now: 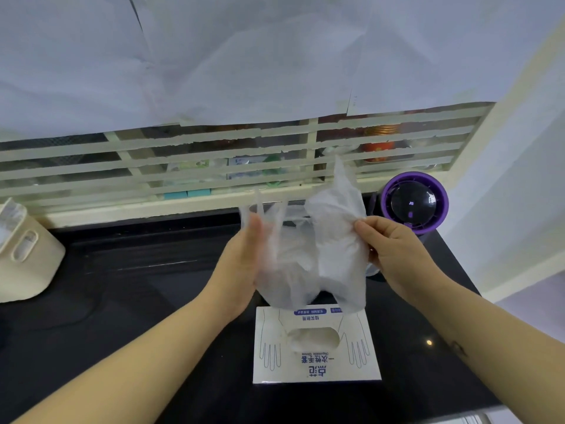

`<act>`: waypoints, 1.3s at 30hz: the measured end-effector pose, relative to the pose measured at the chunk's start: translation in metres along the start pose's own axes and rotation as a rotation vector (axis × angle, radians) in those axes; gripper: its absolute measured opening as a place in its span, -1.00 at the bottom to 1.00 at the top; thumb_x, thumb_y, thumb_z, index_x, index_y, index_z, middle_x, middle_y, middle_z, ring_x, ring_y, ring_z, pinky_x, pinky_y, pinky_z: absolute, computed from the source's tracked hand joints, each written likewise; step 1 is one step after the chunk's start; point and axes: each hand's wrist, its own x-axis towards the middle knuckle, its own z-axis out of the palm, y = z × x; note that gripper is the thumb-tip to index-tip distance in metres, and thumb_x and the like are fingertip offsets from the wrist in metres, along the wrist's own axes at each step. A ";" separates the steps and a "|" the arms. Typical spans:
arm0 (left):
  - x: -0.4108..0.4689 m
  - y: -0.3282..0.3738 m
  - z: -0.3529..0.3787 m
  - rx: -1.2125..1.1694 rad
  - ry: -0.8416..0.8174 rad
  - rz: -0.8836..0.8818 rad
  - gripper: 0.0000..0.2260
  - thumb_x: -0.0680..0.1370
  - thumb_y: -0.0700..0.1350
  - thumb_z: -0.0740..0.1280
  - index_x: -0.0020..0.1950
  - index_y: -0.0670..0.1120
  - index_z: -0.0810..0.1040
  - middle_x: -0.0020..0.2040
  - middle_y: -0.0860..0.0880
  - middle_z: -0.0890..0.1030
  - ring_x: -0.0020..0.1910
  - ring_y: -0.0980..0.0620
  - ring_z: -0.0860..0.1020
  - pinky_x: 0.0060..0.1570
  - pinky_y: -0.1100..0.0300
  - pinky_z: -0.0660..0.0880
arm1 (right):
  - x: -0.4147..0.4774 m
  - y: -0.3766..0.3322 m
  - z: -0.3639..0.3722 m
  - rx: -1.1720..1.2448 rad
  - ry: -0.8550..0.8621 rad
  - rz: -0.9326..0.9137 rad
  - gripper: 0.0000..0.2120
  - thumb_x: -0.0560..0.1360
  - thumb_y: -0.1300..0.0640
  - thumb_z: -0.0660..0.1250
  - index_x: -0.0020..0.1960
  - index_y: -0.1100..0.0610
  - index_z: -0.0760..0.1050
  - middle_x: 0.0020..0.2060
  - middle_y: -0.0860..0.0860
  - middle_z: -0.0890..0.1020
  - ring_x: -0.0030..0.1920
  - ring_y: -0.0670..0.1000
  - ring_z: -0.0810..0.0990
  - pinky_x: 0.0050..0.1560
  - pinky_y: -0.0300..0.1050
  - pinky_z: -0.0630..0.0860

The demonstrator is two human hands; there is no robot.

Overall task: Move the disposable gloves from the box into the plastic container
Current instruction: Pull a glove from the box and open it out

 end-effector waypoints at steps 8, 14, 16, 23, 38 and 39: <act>-0.014 -0.042 0.001 0.704 -0.252 0.037 -0.95 0.62 -0.04 0.26 -0.04 0.07 0.47 -0.18 -0.03 0.56 -0.27 0.06 0.49 -0.21 0.11 0.49 | -0.010 0.003 -0.006 -0.137 -0.013 -0.162 -0.93 0.56 0.17 0.29 -0.06 0.09 0.54 -0.21 -0.04 0.65 -0.24 -0.04 0.59 -0.21 -0.23 0.57; -0.014 -0.024 -0.014 0.527 0.011 0.175 -0.83 0.64 -0.12 0.20 -0.01 0.07 0.56 -0.13 -0.11 0.62 -0.23 0.02 0.57 -0.24 0.22 0.52 | -0.032 0.071 0.000 -0.855 -0.241 -0.708 -0.82 0.44 0.32 0.26 -0.16 0.10 0.57 -0.18 -0.10 0.61 -0.17 -0.21 0.58 -0.10 -0.26 0.55; -0.011 -0.021 -0.019 0.545 0.067 0.208 -0.85 0.64 -0.08 0.20 0.01 0.07 0.56 -0.12 -0.06 0.62 -0.16 0.03 0.57 -0.19 0.29 0.49 | -0.031 0.091 0.006 -1.017 -0.471 -0.570 -0.77 0.49 0.31 0.25 -0.03 0.10 0.63 -0.02 -0.06 0.62 -0.03 -0.06 0.61 0.04 -0.12 0.54; -0.015 -0.024 -0.019 0.528 0.036 0.199 -0.85 0.64 -0.08 0.20 -0.04 0.10 0.53 -0.21 0.07 0.57 -0.27 0.27 0.51 -0.28 0.43 0.43 | -0.035 0.091 0.038 -1.656 -0.802 -0.586 -0.76 0.61 0.14 0.08 0.13 0.11 0.50 0.08 0.07 0.58 0.12 0.11 0.39 0.17 0.00 0.25; -0.014 -0.008 -0.031 0.025 0.143 0.059 -0.81 0.65 -0.13 0.20 0.02 -0.01 0.62 -0.06 -0.14 0.64 -0.02 -0.11 0.59 0.13 -0.02 0.53 | -0.023 0.071 0.039 -1.531 -0.813 -0.292 -0.73 0.57 0.21 0.23 0.25 0.06 0.43 0.19 0.02 0.53 0.08 0.05 0.52 0.01 -0.17 0.33; -0.012 -0.005 -0.031 -0.066 0.153 0.043 -0.80 0.65 -0.15 0.19 0.03 -0.02 0.61 -0.10 -0.08 0.65 -0.05 -0.05 0.60 0.08 0.03 0.54 | -0.026 0.057 0.035 -1.398 -0.785 -0.216 -0.70 0.58 0.16 0.23 0.30 0.01 0.42 0.22 -0.04 0.51 0.10 -0.01 0.51 0.05 -0.21 0.37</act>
